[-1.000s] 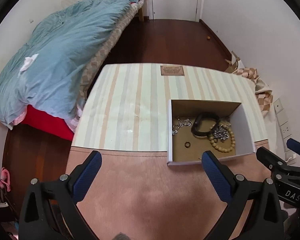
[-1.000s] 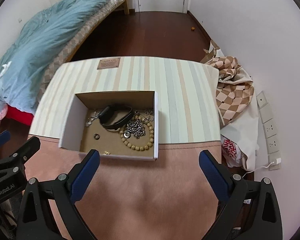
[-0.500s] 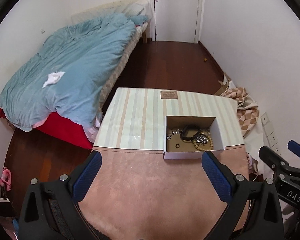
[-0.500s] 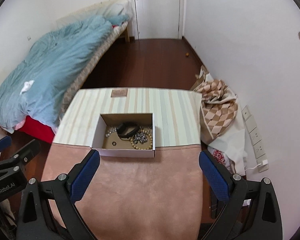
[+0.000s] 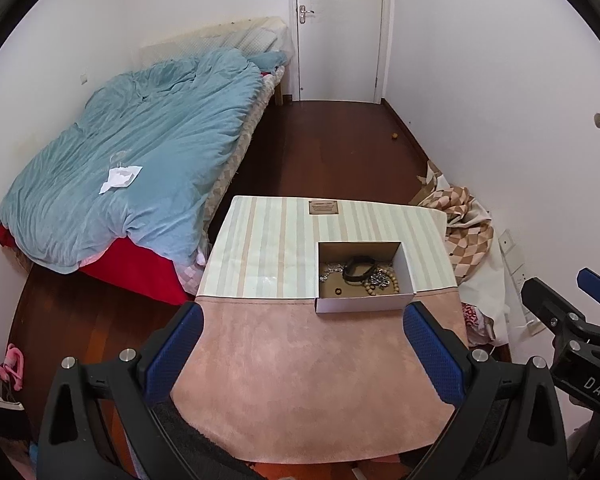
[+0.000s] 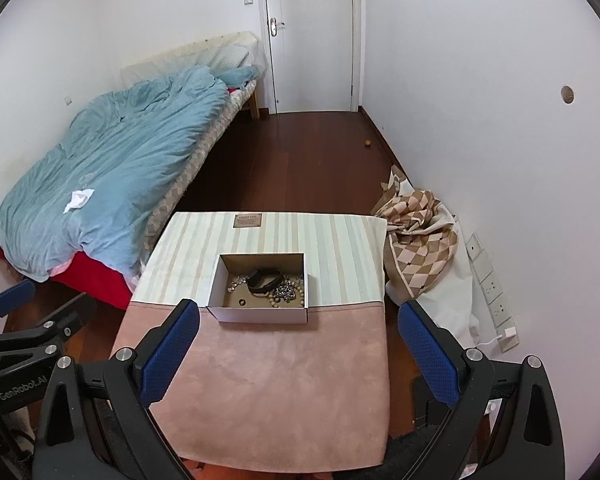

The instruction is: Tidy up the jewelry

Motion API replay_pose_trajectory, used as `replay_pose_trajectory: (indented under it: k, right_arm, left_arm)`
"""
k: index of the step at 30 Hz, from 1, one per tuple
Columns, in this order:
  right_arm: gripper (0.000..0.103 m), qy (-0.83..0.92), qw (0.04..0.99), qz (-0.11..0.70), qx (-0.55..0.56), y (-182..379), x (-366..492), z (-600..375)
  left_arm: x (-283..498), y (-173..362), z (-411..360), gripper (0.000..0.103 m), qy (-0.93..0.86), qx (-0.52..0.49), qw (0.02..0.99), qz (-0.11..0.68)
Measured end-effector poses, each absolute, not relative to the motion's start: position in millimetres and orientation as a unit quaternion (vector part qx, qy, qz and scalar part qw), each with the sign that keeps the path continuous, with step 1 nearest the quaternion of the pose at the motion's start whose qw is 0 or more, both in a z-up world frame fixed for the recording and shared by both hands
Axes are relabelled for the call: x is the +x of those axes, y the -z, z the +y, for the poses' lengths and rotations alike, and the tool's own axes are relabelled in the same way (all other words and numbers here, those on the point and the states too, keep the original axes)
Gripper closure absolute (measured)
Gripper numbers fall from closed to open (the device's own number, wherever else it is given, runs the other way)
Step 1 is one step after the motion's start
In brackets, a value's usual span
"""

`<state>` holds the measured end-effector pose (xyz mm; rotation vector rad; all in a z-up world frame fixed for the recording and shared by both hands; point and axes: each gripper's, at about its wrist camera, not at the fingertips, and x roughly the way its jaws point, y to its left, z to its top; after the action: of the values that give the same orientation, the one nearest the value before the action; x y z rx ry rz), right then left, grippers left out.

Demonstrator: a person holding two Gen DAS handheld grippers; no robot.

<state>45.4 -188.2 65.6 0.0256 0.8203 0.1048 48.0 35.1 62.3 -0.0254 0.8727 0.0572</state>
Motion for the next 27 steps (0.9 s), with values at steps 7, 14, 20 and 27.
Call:
replay_pose_trajectory:
  k: [7,14,20,27]
  right_arm:
    - [0.002,-0.047,0.917,0.396,0.011,-77.4,33.3,-195.3]
    - [0.001,-0.031,0.914,0.405,0.009,-67.7,47.5,-202.4]
    - [0.001,-0.019,0.908,0.417,0.006,-52.0,74.9,-198.9]
    - [0.001,-0.018,0.903,0.429,-0.001,-45.3,108.3,-194.1]
  left_arm:
    - [42.6,-65.4,32.9,0.001,-0.025,-0.015,0.906,0.423]
    - [51.0,-62.3,24.2,0.001,-0.033,-0.020,0.901,0.432]
    - [76.9,-49.7,19.3,0.001,-0.042,-0.014,0.893,0.448]
    - [107.8,-37.0,18.8,0.001,-0.048,-0.012,0.882,0.468]
